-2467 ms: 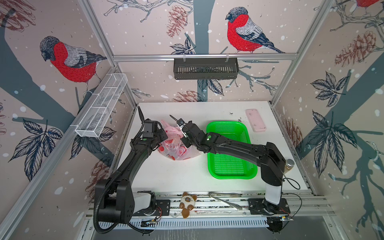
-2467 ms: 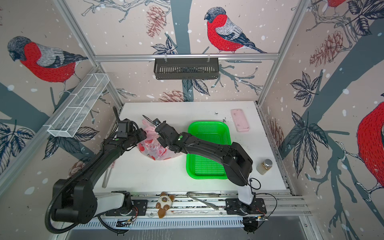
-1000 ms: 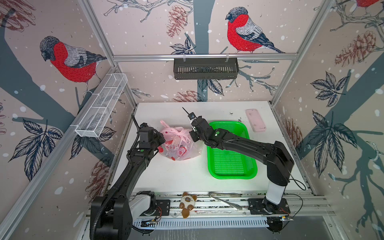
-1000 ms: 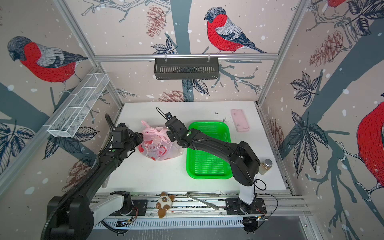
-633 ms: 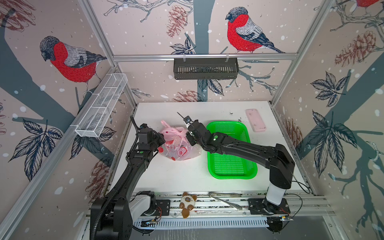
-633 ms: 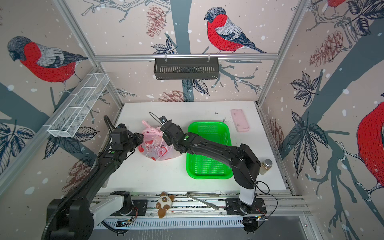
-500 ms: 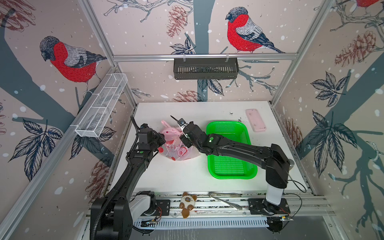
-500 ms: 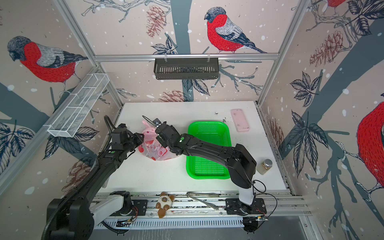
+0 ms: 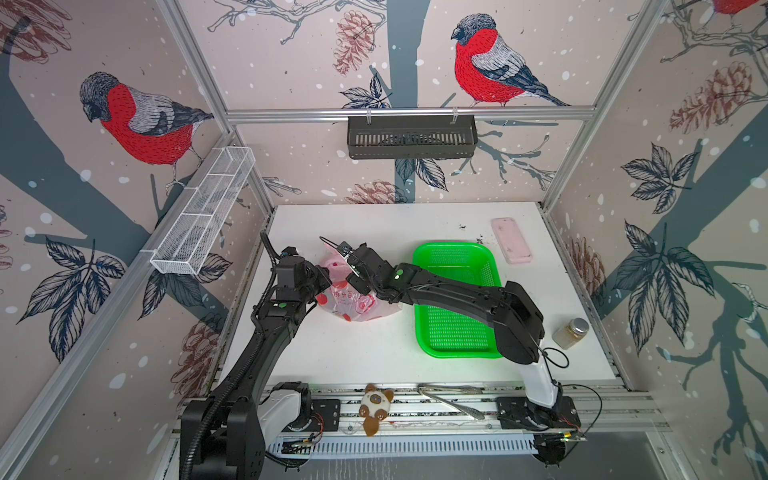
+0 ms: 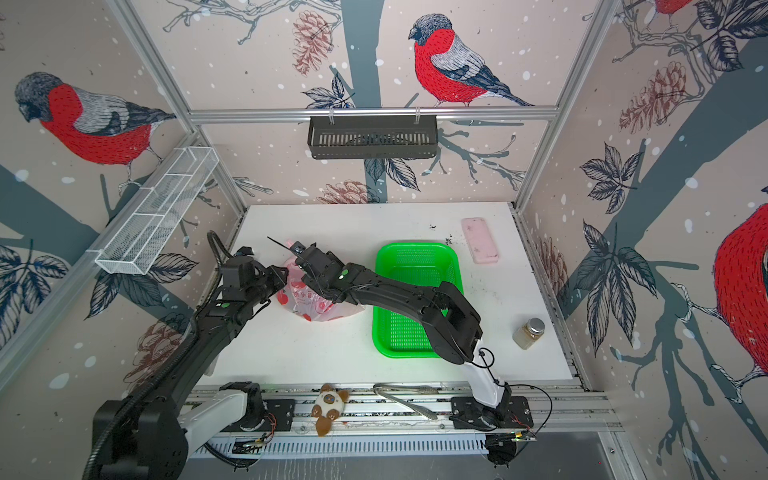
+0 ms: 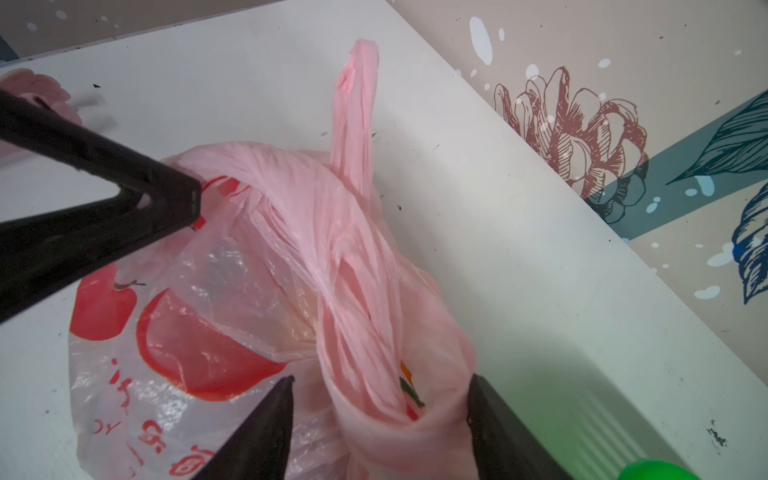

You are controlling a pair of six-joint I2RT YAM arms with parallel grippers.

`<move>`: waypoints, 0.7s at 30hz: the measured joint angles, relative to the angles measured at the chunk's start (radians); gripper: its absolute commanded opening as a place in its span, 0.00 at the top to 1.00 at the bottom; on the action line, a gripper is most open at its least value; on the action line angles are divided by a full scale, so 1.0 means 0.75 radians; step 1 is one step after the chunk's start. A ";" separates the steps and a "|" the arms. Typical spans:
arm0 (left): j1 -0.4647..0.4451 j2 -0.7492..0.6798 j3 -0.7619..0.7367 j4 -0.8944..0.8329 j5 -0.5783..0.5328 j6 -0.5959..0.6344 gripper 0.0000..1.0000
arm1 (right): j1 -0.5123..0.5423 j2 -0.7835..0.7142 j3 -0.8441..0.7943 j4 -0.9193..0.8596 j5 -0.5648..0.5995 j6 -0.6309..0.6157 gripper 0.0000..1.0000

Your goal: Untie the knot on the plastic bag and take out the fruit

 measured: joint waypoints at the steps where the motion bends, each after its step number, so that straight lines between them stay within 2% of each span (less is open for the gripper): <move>1: 0.000 0.003 0.000 0.007 -0.001 0.000 0.80 | -0.003 0.004 0.002 -0.007 0.005 0.000 0.67; 3: 0.000 0.013 0.000 0.019 -0.001 0.000 0.82 | -0.011 0.005 0.002 -0.015 0.016 0.003 0.80; 6: 0.003 0.031 -0.002 0.045 -0.006 -0.002 0.86 | -0.024 -0.021 -0.037 -0.010 0.037 0.012 0.90; 15: 0.049 0.057 -0.033 0.114 -0.031 -0.014 0.88 | -0.070 -0.259 -0.262 0.070 0.006 0.081 0.94; 21: 0.083 -0.037 -0.096 0.117 -0.044 -0.041 0.88 | -0.158 -0.363 -0.408 0.123 -0.026 0.184 0.95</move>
